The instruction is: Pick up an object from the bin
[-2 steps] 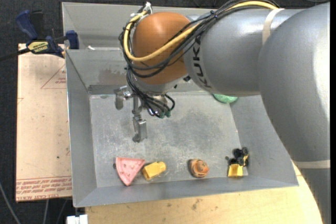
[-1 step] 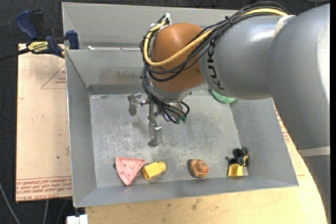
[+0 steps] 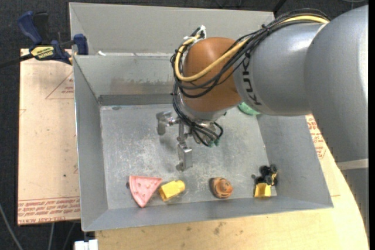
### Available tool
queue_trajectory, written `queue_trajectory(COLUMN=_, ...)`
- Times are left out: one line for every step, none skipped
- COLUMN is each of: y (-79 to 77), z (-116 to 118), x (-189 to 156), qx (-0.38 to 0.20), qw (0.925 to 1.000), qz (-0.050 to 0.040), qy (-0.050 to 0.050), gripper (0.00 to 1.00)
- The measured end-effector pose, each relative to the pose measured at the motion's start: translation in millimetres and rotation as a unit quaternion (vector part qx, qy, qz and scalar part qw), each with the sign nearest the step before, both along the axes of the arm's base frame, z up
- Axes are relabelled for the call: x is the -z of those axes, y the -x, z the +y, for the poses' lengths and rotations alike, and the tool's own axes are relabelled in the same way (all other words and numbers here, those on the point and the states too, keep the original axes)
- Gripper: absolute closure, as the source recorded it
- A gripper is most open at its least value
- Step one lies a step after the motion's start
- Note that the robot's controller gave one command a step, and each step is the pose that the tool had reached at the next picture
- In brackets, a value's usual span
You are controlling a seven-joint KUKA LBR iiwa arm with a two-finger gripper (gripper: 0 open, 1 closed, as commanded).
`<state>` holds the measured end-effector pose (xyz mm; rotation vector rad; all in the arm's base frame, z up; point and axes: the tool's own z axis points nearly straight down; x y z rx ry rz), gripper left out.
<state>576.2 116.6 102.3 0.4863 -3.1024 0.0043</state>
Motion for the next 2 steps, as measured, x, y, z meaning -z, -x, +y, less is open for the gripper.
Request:
queue_trajectory(y=39.5, z=21, x=15, qx=-0.039, qw=0.9992, qz=-0.0013, qy=-0.002, gripper=0.00)
queue_trajectory(y=59.6, z=19, x=19, qx=-0.110, qw=0.9939, qz=-0.0032, qy=-0.003, gripper=0.00)
